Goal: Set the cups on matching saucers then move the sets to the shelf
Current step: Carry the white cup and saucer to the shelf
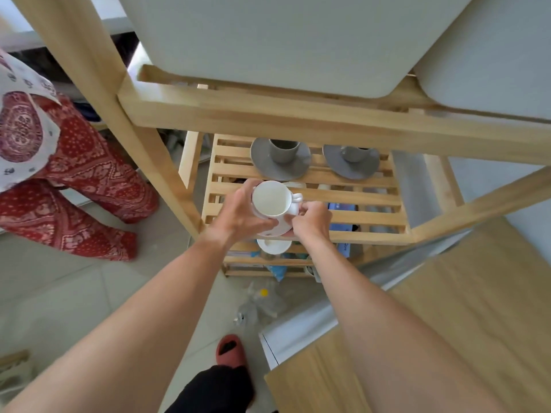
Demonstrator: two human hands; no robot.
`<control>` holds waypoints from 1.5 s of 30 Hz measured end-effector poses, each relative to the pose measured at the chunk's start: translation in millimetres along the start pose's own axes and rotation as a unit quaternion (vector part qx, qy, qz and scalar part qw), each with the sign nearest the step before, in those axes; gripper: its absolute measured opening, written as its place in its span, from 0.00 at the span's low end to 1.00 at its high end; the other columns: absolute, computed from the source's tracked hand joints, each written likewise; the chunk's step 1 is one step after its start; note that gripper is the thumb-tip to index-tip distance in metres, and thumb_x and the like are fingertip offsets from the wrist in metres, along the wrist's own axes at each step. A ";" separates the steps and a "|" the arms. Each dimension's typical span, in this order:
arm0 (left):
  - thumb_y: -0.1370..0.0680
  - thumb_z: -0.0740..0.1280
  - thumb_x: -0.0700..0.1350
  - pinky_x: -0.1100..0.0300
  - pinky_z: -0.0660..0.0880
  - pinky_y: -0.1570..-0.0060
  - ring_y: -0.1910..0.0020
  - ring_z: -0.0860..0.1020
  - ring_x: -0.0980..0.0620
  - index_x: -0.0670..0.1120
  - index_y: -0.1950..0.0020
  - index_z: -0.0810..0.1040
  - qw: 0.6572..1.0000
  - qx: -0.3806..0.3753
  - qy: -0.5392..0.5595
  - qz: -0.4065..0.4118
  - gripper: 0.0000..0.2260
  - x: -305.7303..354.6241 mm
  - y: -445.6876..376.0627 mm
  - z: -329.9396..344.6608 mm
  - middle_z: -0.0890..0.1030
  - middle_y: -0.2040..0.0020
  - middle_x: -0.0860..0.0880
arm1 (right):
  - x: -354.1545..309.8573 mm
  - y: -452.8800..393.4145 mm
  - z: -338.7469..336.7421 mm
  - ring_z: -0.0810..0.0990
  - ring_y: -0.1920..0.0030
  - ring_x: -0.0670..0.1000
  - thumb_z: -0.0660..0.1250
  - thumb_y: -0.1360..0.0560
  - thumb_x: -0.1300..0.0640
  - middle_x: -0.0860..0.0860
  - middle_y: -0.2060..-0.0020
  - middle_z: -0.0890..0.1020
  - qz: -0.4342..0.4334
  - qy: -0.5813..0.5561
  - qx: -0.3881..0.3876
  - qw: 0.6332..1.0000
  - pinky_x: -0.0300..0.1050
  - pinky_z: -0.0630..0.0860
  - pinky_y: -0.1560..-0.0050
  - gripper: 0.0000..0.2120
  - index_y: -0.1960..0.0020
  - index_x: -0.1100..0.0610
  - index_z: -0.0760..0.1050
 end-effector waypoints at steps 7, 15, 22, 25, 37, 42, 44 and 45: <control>0.39 0.81 0.46 0.63 0.71 0.49 0.45 0.76 0.52 0.49 0.33 0.72 1.000 0.024 -0.001 -0.006 0.36 -8.6 -8.6 -8.4 0.78 0.43 0.52 | -11.9 -9.9 16.1 0.82 0.58 0.54 0.74 0.29 0.66 0.55 0.56 0.84 -0.025 0.031 0.015 0.999 0.54 0.85 0.63 0.07 0.52 0.63 0.85; 0.39 0.80 0.45 0.61 0.69 0.44 0.39 0.75 0.48 0.48 0.30 0.67 0.999 0.031 -0.019 -0.004 0.40 -16.8 -11.4 -15.1 0.77 0.38 0.47 | -15.9 -13.3 32.6 0.82 0.55 0.56 0.74 0.28 0.64 0.54 0.56 0.83 -0.058 0.051 0.023 0.997 0.48 0.83 0.62 0.08 0.49 0.62 0.83; 0.39 0.74 0.57 0.45 0.67 0.32 0.30 0.67 0.45 0.50 0.25 0.59 0.998 0.028 -0.060 -0.012 0.45 -13.5 0.3 -21.7 0.71 0.31 0.46 | -14.0 4.5 24.9 0.74 0.39 0.56 0.65 0.21 0.59 0.57 0.40 0.75 -0.077 0.117 0.053 0.989 0.42 0.69 0.49 0.11 0.39 0.61 0.75; 0.36 0.72 0.61 0.47 0.64 0.32 0.30 0.65 0.46 0.50 0.24 0.60 0.992 0.038 -0.120 0.024 0.44 -3.9 8.1 -26.4 0.69 0.29 0.46 | -11.9 15.0 13.6 0.67 0.31 0.59 0.60 0.20 0.57 0.60 0.31 0.68 -0.110 0.224 0.100 0.963 0.52 0.69 0.35 0.18 0.32 0.60 0.69; 0.28 0.65 0.65 0.43 0.53 0.24 0.22 0.56 0.43 0.48 0.23 0.58 0.961 0.017 -0.232 0.152 0.39 79.1 77.5 25.3 0.57 0.21 0.45 | 43.3 87.3 -95.5 0.52 0.22 0.61 0.57 0.19 0.49 0.60 0.21 0.52 -0.159 0.334 0.158 0.916 0.62 0.53 0.24 0.29 0.21 0.58 0.54; 0.25 0.65 0.62 0.46 0.48 0.23 0.21 0.52 0.44 0.46 0.21 0.55 0.935 -0.060 -0.254 0.241 0.39 137.9 146.8 91.3 0.54 0.19 0.45 | 98.7 148.6 -183.5 0.55 0.23 0.61 0.61 0.21 0.52 0.60 0.22 0.56 -0.121 0.323 0.220 0.913 0.61 0.54 0.25 0.29 0.22 0.58 0.58; 0.25 0.66 0.61 0.48 0.46 0.23 0.20 0.50 0.45 0.45 0.20 0.53 0.920 -0.092 -0.261 0.277 0.41 167.0 180.1 123.3 0.52 0.19 0.45 | 128.7 179.8 -225.9 0.53 0.22 0.61 0.60 0.20 0.52 0.60 0.21 0.53 -0.087 0.322 0.248 0.910 0.60 0.52 0.24 0.29 0.22 0.58 0.57; 0.26 0.65 0.62 0.48 0.46 0.23 0.20 0.50 0.45 0.44 0.20 0.53 0.912 -0.108 -0.268 0.292 0.41 181.3 197.7 140.1 0.52 0.19 0.44 | 145.5 197.8 -246.7 0.52 0.21 0.61 0.59 0.19 0.52 0.60 0.20 0.51 -0.067 0.323 0.261 0.907 0.59 0.50 0.23 0.29 0.22 0.58 0.56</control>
Point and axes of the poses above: each hand's wrist, its own y-axis away from the middle knuckle, its own z-axis out of the palm, x = y × z, the point moved 2 cm from there along -y, towards the middle knuckle
